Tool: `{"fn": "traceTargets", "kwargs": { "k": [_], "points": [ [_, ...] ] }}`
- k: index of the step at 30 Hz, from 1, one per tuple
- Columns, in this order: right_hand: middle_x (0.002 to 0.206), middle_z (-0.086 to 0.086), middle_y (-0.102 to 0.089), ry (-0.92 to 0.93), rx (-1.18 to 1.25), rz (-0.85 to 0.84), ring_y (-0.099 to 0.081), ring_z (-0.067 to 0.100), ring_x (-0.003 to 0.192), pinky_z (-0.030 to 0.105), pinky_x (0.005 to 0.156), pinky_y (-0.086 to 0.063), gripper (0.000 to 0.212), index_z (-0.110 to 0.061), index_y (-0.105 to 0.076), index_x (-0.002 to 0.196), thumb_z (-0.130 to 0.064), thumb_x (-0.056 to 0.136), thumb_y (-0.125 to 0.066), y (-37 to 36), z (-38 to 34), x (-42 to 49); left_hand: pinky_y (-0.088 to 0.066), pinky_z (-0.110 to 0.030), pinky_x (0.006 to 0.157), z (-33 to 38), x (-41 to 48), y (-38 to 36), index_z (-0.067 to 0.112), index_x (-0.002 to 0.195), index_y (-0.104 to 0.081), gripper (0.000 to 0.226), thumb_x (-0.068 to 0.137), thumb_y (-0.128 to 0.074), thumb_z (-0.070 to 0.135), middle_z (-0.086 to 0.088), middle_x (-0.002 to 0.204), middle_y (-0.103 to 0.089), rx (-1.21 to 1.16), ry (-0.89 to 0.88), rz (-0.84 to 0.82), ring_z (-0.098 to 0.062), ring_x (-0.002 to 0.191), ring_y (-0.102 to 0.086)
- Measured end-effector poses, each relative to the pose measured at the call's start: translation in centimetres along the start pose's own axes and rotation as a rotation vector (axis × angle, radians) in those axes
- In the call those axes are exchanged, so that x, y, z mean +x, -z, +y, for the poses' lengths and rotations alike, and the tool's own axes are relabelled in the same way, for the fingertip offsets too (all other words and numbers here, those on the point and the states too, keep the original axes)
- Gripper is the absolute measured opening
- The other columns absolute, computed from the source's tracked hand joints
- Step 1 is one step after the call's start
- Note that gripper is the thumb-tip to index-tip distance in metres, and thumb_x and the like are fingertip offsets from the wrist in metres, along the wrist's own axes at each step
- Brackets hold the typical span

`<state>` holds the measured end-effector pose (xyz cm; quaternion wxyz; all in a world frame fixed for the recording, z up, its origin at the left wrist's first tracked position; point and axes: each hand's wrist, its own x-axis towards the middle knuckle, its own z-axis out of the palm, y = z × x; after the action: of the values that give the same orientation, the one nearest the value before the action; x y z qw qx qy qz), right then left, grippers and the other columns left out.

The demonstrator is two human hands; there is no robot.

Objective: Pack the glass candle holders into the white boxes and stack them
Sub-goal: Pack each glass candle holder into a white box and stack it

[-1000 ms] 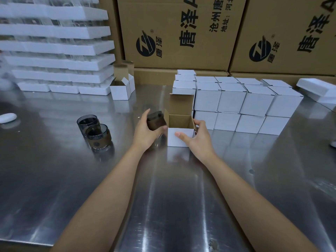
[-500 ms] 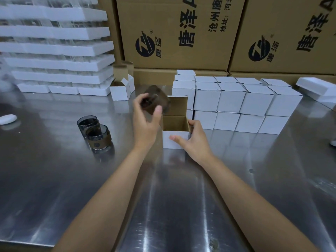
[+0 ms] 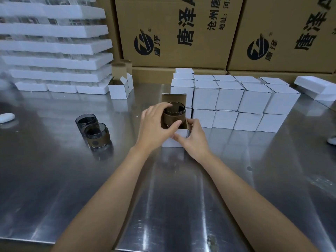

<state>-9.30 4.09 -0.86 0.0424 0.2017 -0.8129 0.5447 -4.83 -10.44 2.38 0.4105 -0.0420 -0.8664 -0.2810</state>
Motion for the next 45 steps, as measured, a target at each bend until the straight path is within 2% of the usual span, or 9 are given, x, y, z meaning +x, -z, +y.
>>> {"fn": "traceTargets", "kwargs": {
  "k": [3, 12, 22, 27, 30, 34, 38, 41, 45],
  "points": [
    [0.118, -0.012, -0.056, -0.004, 0.009, -0.004, -0.054, 0.002, 0.109, 0.012, 0.076, -0.039, 0.077, -0.025, -0.040, 0.120, -0.060, 0.064, -0.080, 0.0, 0.0, 0.0, -0.030, -0.028, 0.101, -0.1, -0.2, -0.3, 0.033, 0.121, -0.051, 0.045, 0.081, -0.060, 0.053, 0.020, 0.118, -0.052, -0.084, 0.062, -0.022, 0.005, 0.106, -0.039],
    [0.119, -0.005, -0.056, 0.019, -0.007, 0.007, -0.055, 0.009, 0.110, 0.021, 0.085, -0.043, 0.075, -0.017, -0.042, 0.124, -0.053, 0.069, -0.080, -0.1, 0.2, 0.1, -0.026, -0.029, 0.099, -0.2, -0.1, 0.2, 0.019, 0.104, -0.063, 0.033, 0.080, -0.069, 0.041, -0.001, 0.141, -0.042, 0.119, -0.088, -0.116, -0.015, 0.115, -0.050],
    [0.120, -0.007, -0.054, 0.016, -0.023, 0.005, -0.053, 0.007, 0.109, 0.012, 0.078, -0.039, 0.080, -0.018, -0.040, 0.127, -0.058, 0.069, -0.078, -0.1, 0.1, 0.0, -0.029, -0.029, 0.096, -0.3, 0.0, 0.6, 0.016, 0.106, -0.063, 0.029, 0.086, -0.065, 0.037, -0.001, 0.128, -0.050, 0.181, -0.122, -0.144, -0.007, 0.105, -0.035],
    [0.117, -0.008, -0.055, 0.007, -0.006, 0.000, -0.053, 0.006, 0.107, 0.013, 0.078, -0.039, 0.077, -0.020, -0.041, 0.123, -0.057, 0.068, -0.080, 0.0, 0.0, -0.1, -0.022, -0.025, 0.097, -0.5, 0.1, 0.9, 0.015, 0.085, -0.071, 0.023, 0.086, -0.051, 0.026, 0.000, 0.120, -0.058, 0.207, -0.189, -0.197, -0.017, 0.110, -0.050],
    [0.118, -0.006, -0.055, 0.013, -0.007, 0.000, -0.053, 0.007, 0.103, 0.012, 0.074, -0.038, 0.074, -0.020, -0.041, 0.123, -0.053, 0.070, -0.081, 0.1, -0.1, -0.1, -0.023, -0.024, 0.099, -1.0, 0.2, 0.8, 0.016, 0.093, -0.073, 0.027, 0.087, -0.047, 0.022, 0.001, 0.120, -0.059, 0.186, -0.173, -0.195, -0.018, 0.113, -0.052],
    [0.122, -0.006, -0.057, -0.003, 0.028, -0.001, -0.054, 0.009, 0.109, 0.016, 0.081, -0.041, 0.073, -0.019, -0.042, 0.124, -0.047, 0.070, -0.083, 0.2, 0.0, -0.1, -0.029, -0.021, 0.110, -1.0, -0.4, -0.1, 0.015, 0.129, -0.057, 0.036, 0.097, -0.041, 0.013, 0.003, 0.138, -0.045, -0.299, 0.020, -0.086, -0.009, 0.131, -0.040],
    [0.123, -0.008, -0.058, -0.031, 0.066, -0.016, -0.055, 0.008, 0.114, 0.022, 0.090, -0.045, 0.074, -0.021, -0.043, 0.123, -0.046, 0.068, -0.085, 0.3, 0.1, -0.1, -0.037, -0.023, 0.106, -0.2, -0.4, -1.3, 0.018, 0.137, -0.040, 0.033, 0.106, -0.029, 0.023, 0.000, 0.139, -0.042, -0.843, 0.502, 0.231, -0.016, 0.134, -0.041],
    [0.121, -0.010, -0.057, -0.037, 0.087, -0.019, -0.055, 0.005, 0.109, 0.009, 0.081, -0.041, 0.074, -0.023, -0.043, 0.121, -0.047, 0.066, -0.086, 0.3, 0.1, -0.1, -0.040, -0.027, 0.105, -0.7, -0.4, -1.8, 0.020, 0.133, -0.045, 0.031, 0.107, -0.029, 0.026, 0.006, 0.130, -0.054, -1.030, 0.729, 0.117, -0.013, 0.126, -0.049],
    [0.114, -0.017, -0.056, -0.027, 0.117, -0.040, -0.054, -0.004, 0.104, 0.002, 0.074, -0.039, 0.068, -0.025, -0.042, 0.119, -0.044, 0.069, -0.085, 0.6, 0.0, 0.0, -0.051, -0.029, 0.090, -0.7, -0.9, -2.4, 0.017, 0.126, -0.055, 0.028, 0.102, -0.044, 0.026, -0.004, 0.119, -0.064, -0.959, 0.759, -0.144, -0.014, 0.105, -0.063]
  ]
}}
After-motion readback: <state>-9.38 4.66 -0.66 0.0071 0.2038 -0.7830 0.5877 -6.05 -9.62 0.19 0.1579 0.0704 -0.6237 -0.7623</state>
